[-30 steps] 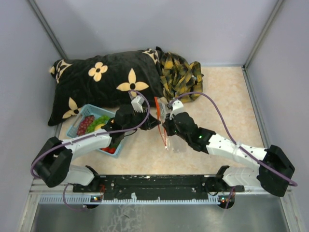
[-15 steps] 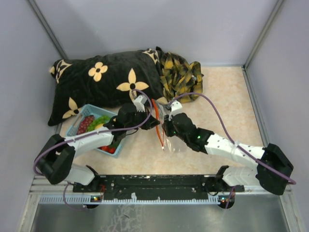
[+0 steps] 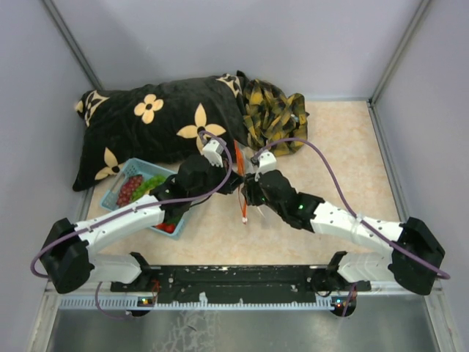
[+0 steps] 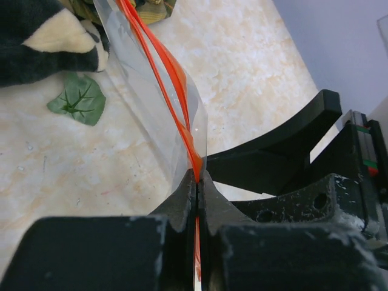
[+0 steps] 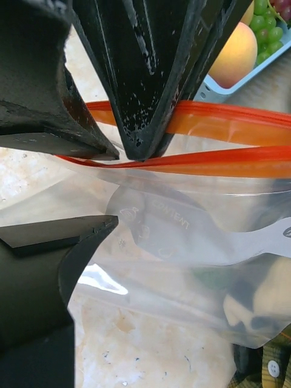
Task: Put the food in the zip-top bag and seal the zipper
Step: Open the zipper of the food storage bag at the center of the board.
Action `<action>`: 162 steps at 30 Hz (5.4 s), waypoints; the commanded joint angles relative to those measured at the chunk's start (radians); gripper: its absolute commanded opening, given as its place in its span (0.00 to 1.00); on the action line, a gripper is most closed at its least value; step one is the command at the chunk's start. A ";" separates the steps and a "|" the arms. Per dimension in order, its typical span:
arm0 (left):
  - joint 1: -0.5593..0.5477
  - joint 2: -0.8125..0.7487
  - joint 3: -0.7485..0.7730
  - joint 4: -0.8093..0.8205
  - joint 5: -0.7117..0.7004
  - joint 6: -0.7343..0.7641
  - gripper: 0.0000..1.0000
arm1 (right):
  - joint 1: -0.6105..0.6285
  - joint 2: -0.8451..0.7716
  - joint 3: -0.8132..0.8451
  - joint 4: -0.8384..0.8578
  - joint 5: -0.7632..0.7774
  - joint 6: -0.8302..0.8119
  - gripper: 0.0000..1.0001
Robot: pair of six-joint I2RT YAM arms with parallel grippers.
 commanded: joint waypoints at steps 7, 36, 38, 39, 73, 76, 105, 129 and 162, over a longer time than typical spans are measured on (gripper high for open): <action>-0.032 0.016 0.060 -0.064 -0.085 0.006 0.00 | 0.068 0.002 0.099 -0.029 0.180 0.050 0.43; -0.033 -0.023 0.016 -0.047 -0.079 -0.027 0.00 | 0.068 0.067 0.198 -0.102 0.208 0.027 0.37; -0.033 -0.024 0.011 -0.036 -0.071 -0.034 0.00 | 0.068 0.081 0.198 -0.102 0.230 0.035 0.38; -0.034 -0.022 0.010 -0.035 -0.074 -0.035 0.00 | 0.068 0.088 0.202 -0.116 0.254 0.037 0.37; -0.028 -0.121 0.113 -0.360 -0.466 0.168 0.00 | -0.062 0.040 0.424 -0.596 0.398 -0.074 0.00; -0.028 -0.135 0.079 -0.356 -0.439 0.154 0.00 | -0.066 0.019 0.400 -0.542 0.323 -0.088 0.00; 0.026 -0.087 0.035 -0.181 -0.164 0.033 0.48 | 0.039 0.114 0.391 -0.356 0.190 -0.183 0.00; 0.099 -0.089 -0.007 -0.264 -0.205 0.093 0.00 | -0.036 -0.022 0.326 -0.474 0.476 -0.060 0.00; 0.155 -0.109 0.070 -0.168 0.096 0.025 0.36 | -0.048 0.070 0.387 -0.335 0.181 -0.166 0.00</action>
